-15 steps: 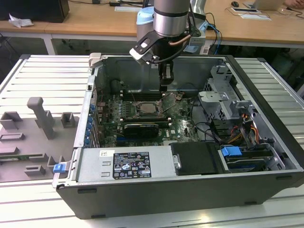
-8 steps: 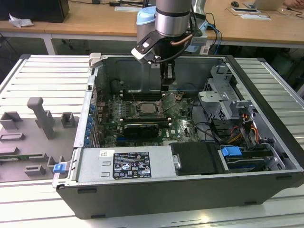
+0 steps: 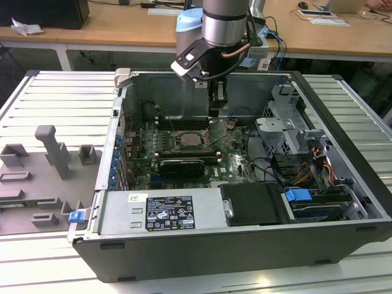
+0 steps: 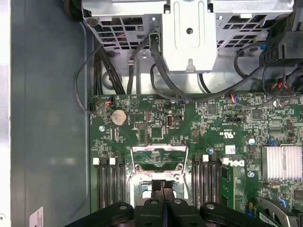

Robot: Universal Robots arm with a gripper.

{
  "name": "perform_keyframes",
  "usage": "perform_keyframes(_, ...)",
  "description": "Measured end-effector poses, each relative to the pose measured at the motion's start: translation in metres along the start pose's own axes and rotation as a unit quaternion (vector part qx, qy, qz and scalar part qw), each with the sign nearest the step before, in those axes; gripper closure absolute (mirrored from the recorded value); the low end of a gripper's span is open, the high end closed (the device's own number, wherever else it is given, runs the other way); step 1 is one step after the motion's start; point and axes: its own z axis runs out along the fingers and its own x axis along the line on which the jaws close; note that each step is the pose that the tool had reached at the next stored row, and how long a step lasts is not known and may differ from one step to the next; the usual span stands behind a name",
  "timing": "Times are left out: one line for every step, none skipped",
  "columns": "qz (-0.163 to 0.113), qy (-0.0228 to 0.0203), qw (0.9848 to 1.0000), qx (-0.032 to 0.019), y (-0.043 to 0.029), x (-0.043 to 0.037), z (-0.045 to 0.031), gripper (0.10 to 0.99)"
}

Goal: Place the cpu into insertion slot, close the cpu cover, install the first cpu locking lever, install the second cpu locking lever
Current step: 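Close the cpu cover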

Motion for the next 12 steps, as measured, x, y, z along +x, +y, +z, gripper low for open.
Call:
perform_keyframes(0.0, 0.0, 1.0, 0.0, 0.0006, 0.0001, -0.0001, 0.98)
perform_keyframes(0.0, -0.0001, 1.0, 0.0, 0.0015, 0.0002, -0.0001, 0.98)
perform_keyframes(0.0, -0.0001, 1.0, 0.0001, 0.0025, 0.0003, -0.0001, 0.98)
perform_keyframes(0.0, -0.0001, 1.0, 0.0001, 0.0051, 0.0004, 0.0, 0.98)
perform_keyframes(0.0, -0.0001, 1.0, 0.0001, 0.0071, 0.0005, 0.0, 0.98)
perform_keyframes(0.0, 0.0, 1.0, 0.0, 0.0082, 0.0006, 0.0001, 0.98)
perform_keyframes(0.0, 0.0, 1.0, 0.0, 0.0092, 0.0006, 0.0002, 0.98)
perform_keyframes(0.0, 0.0, 1.0, 0.0, 0.0106, 0.0007, 0.0002, 0.98)
perform_keyframes(0.0, 0.0, 1.0, 0.0001, 0.0119, 0.0008, 0.0002, 0.98)
perform_keyframes(0.0, -0.0001, 1.0, 0.0, 0.0129, 0.0008, 0.0003, 0.98)
perform_keyframes(0.0, 0.0, 1.0, 0.0, 0.0135, 0.0009, 0.0003, 0.98)
perform_keyframes(0.0, 0.0, 1.0, 0.0, 0.0144, 0.0009, 0.0003, 0.98)
